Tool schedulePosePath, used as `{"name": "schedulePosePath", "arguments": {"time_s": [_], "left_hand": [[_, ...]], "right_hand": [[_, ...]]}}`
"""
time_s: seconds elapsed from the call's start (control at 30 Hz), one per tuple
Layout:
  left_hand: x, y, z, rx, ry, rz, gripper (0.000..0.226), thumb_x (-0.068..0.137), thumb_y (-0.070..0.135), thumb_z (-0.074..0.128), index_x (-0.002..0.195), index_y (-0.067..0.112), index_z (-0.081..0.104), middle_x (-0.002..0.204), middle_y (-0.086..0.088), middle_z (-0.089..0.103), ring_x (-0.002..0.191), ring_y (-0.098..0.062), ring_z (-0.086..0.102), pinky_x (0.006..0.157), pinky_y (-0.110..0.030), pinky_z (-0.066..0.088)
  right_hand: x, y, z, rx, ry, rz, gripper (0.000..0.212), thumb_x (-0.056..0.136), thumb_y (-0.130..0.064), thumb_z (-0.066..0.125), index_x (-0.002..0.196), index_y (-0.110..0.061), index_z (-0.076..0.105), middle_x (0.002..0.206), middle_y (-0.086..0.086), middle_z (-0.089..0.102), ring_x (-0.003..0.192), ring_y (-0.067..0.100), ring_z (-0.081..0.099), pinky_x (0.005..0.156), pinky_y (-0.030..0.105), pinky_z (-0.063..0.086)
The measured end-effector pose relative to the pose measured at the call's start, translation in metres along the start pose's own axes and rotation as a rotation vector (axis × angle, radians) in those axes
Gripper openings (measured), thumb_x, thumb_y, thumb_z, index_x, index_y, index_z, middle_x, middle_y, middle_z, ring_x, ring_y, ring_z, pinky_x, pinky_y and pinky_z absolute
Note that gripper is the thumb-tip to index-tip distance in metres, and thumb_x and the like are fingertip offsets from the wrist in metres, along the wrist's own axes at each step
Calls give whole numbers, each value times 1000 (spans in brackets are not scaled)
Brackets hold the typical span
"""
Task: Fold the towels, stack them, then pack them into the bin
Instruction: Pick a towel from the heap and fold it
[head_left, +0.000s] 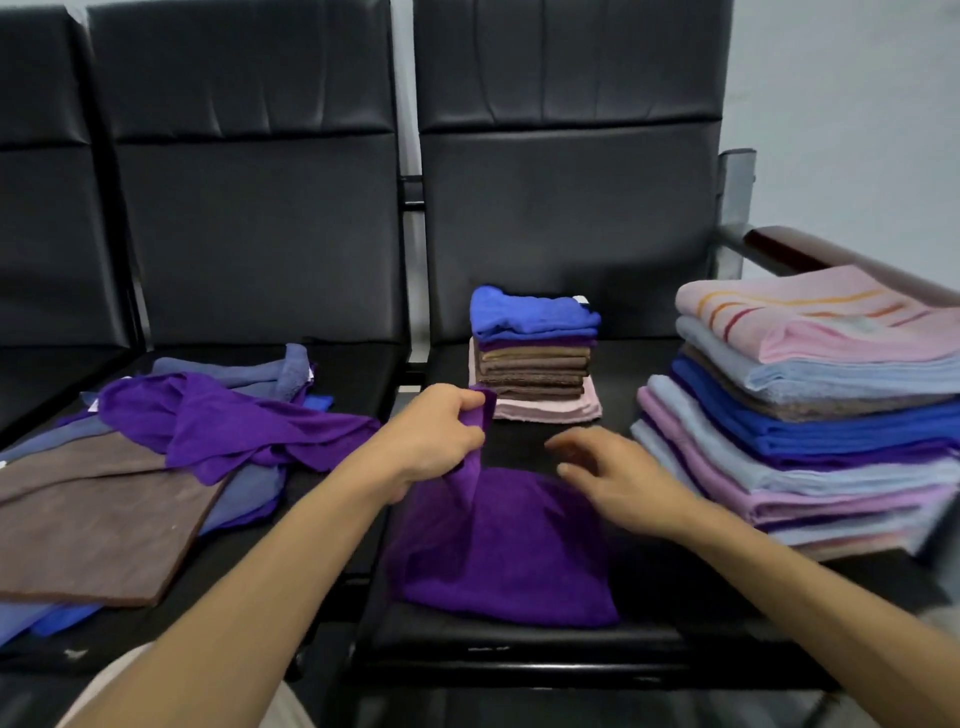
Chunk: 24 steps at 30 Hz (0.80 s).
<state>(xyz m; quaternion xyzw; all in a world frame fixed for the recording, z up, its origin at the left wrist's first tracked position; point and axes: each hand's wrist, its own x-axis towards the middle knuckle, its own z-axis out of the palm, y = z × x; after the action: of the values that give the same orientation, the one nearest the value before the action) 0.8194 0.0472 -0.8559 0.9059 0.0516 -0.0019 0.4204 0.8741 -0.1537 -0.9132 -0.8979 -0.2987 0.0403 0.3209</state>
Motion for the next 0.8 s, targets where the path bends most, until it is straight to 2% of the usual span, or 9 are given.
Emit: {"name": "schedulePosePath", "arguments": {"time_s": [0.07, 0.13, 0.27, 0.37, 0.43, 0.53, 0.63, 0.73, 0.8], "left_hand": [[2, 8, 18, 95, -80, 29, 38, 86, 2, 53, 123, 9, 61, 90, -2, 64, 65, -12, 53, 62, -23, 41], [2, 15, 37, 212, -166, 47, 36, 86, 5, 54, 121, 6, 61, 82, -7, 61, 58, -12, 50, 54, -23, 37], [4, 22, 68, 384, -302, 50, 60, 88, 11, 55, 146, 15, 39, 127, -7, 60, 84, -14, 67, 65, -19, 50], [-2, 21, 85, 181, -454, -69, 65, 94, 11, 54, 151, 22, 26, 124, -13, 60, 58, -12, 66, 54, -19, 55], [-7, 22, 87, -87, -575, -169, 59, 97, 9, 51, 149, 26, 29, 123, -20, 58, 58, -17, 65, 57, -26, 59], [-1, 17, 75, -184, -490, -137, 44, 99, 6, 45, 140, 22, 44, 123, -9, 55, 61, -18, 67, 53, -26, 56], [12, -2, 51, 115, -262, -62, 35, 96, 3, 46, 129, 11, 51, 95, -4, 61, 53, -13, 62, 43, -22, 48], [16, -27, 25, 488, -137, -115, 24, 96, 20, 49, 119, 12, 49, 101, -5, 63, 78, -18, 66, 65, -28, 52], [13, -35, 16, 707, -184, -228, 35, 97, 34, 49, 122, 11, 44, 115, -9, 60, 90, -20, 64, 76, -31, 51]], "right_hand": [[4, 15, -20, 234, 120, 203, 18, 93, -6, 53, 100, -18, 64, 103, 7, 67, 88, 16, 64, 86, 30, 51], [1, 23, -30, 399, 120, 323, 24, 94, -1, 50, 85, -21, 59, 87, 8, 63, 72, 14, 59, 69, 30, 52], [-13, 31, -33, 346, 27, 336, 18, 93, -4, 51, 86, -19, 57, 77, 2, 59, 68, 15, 57, 63, 30, 52], [-22, 31, -28, 212, -69, 330, 8, 93, -13, 52, 93, -20, 55, 76, -1, 60, 77, 27, 67, 72, 39, 58], [-29, 29, -23, 157, -142, 351, 4, 94, -17, 52, 95, -20, 54, 80, 2, 62, 81, 30, 70, 74, 40, 59], [-35, 25, -17, 70, -216, 380, 9, 96, -23, 49, 96, -17, 55, 87, 10, 66, 76, 26, 70, 64, 31, 57], [-37, 24, -16, -104, -228, 385, 32, 98, -38, 46, 81, -14, 58, 86, 15, 71, 70, 24, 67, 64, 28, 50], [-36, 21, -5, -221, -174, 388, 53, 94, -57, 42, 70, -12, 56, 100, 18, 69, 94, 29, 63, 71, 29, 40], [-36, 18, 5, -227, -158, 397, 57, 88, -67, 41, 61, -17, 45, 104, 18, 67, 100, 30, 62, 70, 27, 35]]}}
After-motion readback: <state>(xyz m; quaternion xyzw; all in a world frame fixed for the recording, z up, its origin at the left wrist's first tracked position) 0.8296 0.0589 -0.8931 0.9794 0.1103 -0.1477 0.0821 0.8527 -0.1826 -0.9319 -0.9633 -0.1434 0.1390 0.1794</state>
